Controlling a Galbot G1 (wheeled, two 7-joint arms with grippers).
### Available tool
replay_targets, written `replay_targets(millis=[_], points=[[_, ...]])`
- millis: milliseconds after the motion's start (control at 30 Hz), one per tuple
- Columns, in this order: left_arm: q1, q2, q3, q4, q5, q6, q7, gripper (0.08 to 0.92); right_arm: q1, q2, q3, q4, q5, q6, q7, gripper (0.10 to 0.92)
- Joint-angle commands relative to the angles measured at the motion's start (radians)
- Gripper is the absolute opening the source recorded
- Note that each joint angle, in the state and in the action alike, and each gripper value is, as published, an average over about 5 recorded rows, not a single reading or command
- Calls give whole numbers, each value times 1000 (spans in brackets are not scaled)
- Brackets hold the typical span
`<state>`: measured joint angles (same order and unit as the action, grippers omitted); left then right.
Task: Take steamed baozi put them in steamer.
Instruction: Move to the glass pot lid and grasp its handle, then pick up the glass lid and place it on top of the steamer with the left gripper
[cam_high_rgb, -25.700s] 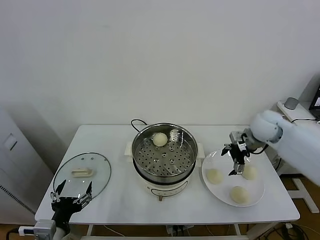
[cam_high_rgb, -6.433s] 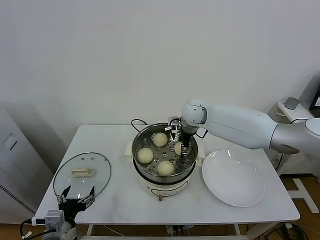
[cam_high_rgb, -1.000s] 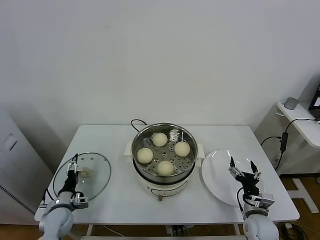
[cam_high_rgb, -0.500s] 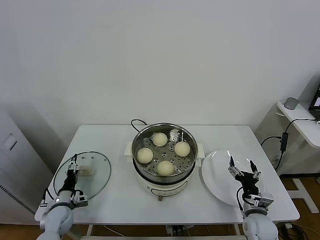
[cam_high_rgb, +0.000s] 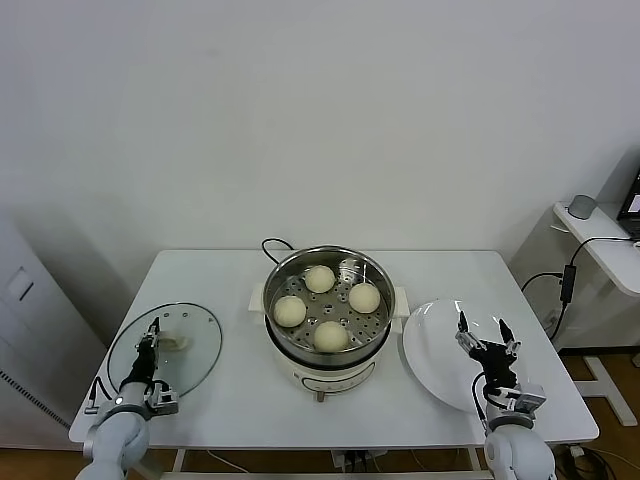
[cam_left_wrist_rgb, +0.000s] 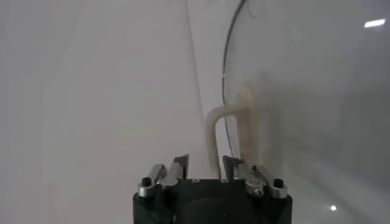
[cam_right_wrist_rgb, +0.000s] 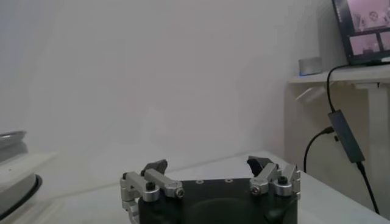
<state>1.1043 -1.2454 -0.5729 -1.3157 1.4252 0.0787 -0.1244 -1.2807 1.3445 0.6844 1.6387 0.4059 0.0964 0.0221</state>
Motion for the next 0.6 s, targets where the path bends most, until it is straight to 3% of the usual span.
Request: replay_targets(millis=[33,133,333,600], points=[[40,0,-1,-103,-51,69,32,205,5,2,-1,-4,-2,-2,1,823],[72,-13,-5,-207,-65,151,44,155,9,2,-2,-8,-3,-2,2,823],[107,-35,-19,-361,-67,273,92,136,16,-1,-1,-12,-1,-4,1,823],[100,-53,67,-457,-48,628,88,130,22,-3,-2,-22,5,-1,-3,823]])
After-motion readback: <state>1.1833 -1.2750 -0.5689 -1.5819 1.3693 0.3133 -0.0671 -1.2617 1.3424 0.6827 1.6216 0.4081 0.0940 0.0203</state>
